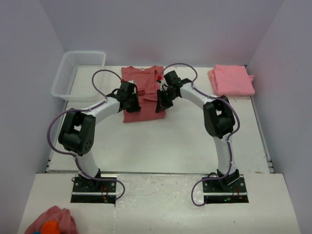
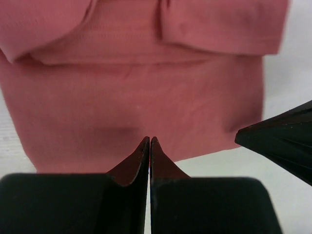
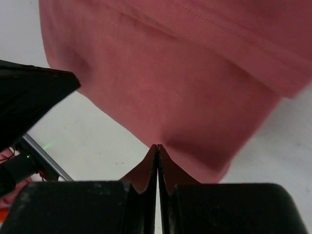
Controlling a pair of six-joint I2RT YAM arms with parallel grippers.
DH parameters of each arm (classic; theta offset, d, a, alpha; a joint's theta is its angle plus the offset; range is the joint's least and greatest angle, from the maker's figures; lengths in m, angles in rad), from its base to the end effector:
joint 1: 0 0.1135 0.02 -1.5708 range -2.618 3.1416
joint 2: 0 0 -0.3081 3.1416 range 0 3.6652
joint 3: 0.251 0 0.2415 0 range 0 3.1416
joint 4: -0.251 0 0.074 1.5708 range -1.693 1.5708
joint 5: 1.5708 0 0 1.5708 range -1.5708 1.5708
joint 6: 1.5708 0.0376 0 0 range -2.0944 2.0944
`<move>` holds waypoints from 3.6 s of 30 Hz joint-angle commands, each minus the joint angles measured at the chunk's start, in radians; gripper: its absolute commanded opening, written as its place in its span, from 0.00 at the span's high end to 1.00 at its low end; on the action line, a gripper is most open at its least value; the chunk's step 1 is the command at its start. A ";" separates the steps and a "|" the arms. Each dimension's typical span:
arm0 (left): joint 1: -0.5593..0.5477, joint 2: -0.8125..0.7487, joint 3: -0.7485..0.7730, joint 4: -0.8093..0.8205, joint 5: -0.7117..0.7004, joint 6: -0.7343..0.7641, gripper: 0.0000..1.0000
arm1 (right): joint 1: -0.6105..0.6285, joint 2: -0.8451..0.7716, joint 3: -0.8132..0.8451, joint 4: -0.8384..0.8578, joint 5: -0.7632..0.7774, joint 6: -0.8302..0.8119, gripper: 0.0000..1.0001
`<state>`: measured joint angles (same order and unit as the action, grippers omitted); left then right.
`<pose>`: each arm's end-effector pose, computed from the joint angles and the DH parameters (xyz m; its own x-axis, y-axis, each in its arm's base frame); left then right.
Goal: Fold and stack the t-shirts
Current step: Fold the folded rectangular tshirt in 1/3 of the way
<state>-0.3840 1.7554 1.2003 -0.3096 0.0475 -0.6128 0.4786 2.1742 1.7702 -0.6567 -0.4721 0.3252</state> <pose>0.3511 -0.1438 0.2592 -0.8088 -0.2928 -0.5100 -0.0763 0.9121 -0.4028 0.4235 0.2390 0.2366 -0.9281 -0.1609 -0.3359 -0.3279 0.7806 0.5321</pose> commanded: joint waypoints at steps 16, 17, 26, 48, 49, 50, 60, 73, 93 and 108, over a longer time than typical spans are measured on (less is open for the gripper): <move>0.004 0.159 0.007 -0.029 -0.043 -0.013 1.00 | 0.023 0.133 0.071 -0.008 -0.076 0.048 1.00; 0.004 0.162 -0.001 -0.029 -0.043 -0.013 1.00 | 0.022 0.121 0.051 0.017 -0.057 0.061 1.00; -0.007 0.101 -0.109 -0.042 -0.009 -0.044 1.00 | 0.028 0.108 0.029 -0.120 0.016 0.130 1.00; -0.273 -0.330 -0.496 -0.129 -0.043 -0.243 1.00 | 0.218 -0.416 -0.936 0.336 0.067 0.339 1.00; -0.280 -0.341 -0.501 -0.131 -0.043 -0.246 1.00 | 0.254 -0.456 -0.946 0.336 0.087 0.337 1.00; -0.286 -0.350 -0.508 -0.140 -0.043 -0.251 1.00 | 0.279 -0.483 -0.962 0.321 0.117 0.341 1.00; -0.323 -0.418 -0.555 -0.177 -0.084 -0.283 1.00 | 0.453 -0.856 -0.822 0.042 0.355 0.373 1.00; -0.331 -0.422 -0.507 -0.201 -0.084 -0.272 1.00 | 0.351 -0.372 -0.508 0.110 0.329 0.170 1.00; -0.335 -0.346 -0.397 -0.247 -0.107 -0.217 1.00 | 0.272 -0.263 -0.774 0.348 0.187 0.245 1.00; -0.334 -0.317 -0.360 -0.241 -0.178 -0.193 1.00 | 0.290 -0.395 -0.983 0.422 0.178 0.314 1.00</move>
<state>-0.7120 1.4387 0.7849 -0.5468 -0.0689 -0.8341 0.7532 1.7439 0.8562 -0.1074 -0.3565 0.6495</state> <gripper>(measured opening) 0.002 0.003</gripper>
